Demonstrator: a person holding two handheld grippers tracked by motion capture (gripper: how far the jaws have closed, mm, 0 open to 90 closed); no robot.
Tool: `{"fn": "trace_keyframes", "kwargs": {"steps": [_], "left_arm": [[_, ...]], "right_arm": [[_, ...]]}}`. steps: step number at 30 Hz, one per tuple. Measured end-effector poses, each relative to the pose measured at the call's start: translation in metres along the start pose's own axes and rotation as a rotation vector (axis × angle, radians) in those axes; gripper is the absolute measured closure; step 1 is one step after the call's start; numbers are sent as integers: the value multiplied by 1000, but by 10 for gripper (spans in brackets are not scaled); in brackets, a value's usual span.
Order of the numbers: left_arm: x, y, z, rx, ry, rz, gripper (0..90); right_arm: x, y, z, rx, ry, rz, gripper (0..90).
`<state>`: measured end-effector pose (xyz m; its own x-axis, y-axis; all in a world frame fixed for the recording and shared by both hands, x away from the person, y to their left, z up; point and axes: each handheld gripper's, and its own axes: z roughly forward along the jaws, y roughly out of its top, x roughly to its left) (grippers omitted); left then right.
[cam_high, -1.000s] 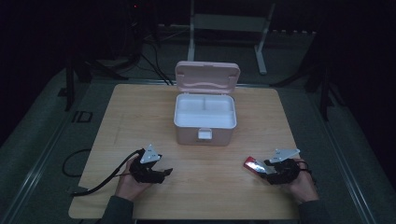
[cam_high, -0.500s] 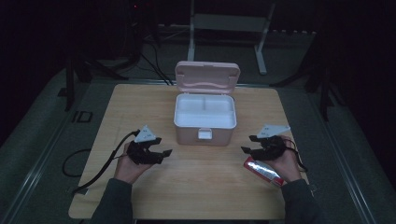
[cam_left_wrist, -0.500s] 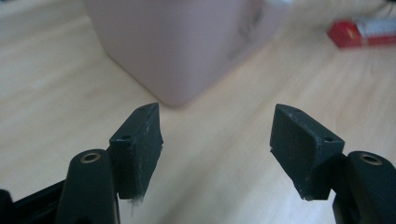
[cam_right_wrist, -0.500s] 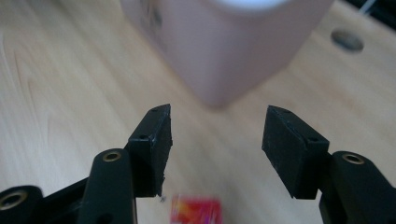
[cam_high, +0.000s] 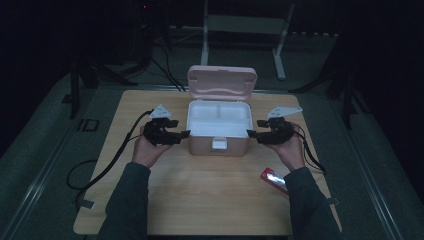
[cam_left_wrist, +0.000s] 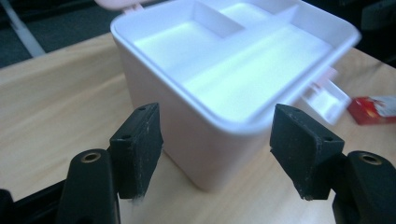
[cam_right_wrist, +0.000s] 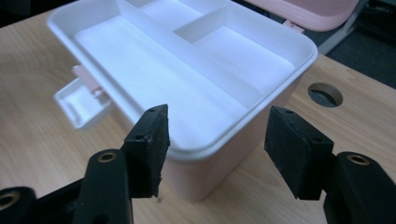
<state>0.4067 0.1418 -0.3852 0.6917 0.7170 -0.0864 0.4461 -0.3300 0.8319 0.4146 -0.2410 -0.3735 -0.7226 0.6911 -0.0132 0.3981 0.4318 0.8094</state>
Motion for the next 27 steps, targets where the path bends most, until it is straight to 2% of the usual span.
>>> {"fn": "trace_keyframes", "kwargs": {"steps": [4,5,8,10,12,15,18,23,27], "left_arm": [[5,7,12,14,-15,-26,337],[6,10,22,40,-22,-29,337],[7,9,35,71,-27,-39,344],[7,8,38,69,-32,-53,371],[5,8,38,69,-23,-59,379],[3,7,34,79,-32,-55,382],[-2,3,32,68,-32,-61,382],[-14,0,24,94,-25,-30,382],[-24,-4,19,102,-24,-17,383]], "right_arm": [[-4,2,10,20,-7,5,393],[-5,2,12,22,-5,8,393],[-9,3,21,53,12,37,421],[-10,3,23,65,22,53,442],[-10,3,24,66,25,60,446],[-10,2,23,74,28,61,455],[-8,1,20,76,31,56,457],[0,-6,11,76,37,55,457],[8,-16,1,50,50,68,455]]}}
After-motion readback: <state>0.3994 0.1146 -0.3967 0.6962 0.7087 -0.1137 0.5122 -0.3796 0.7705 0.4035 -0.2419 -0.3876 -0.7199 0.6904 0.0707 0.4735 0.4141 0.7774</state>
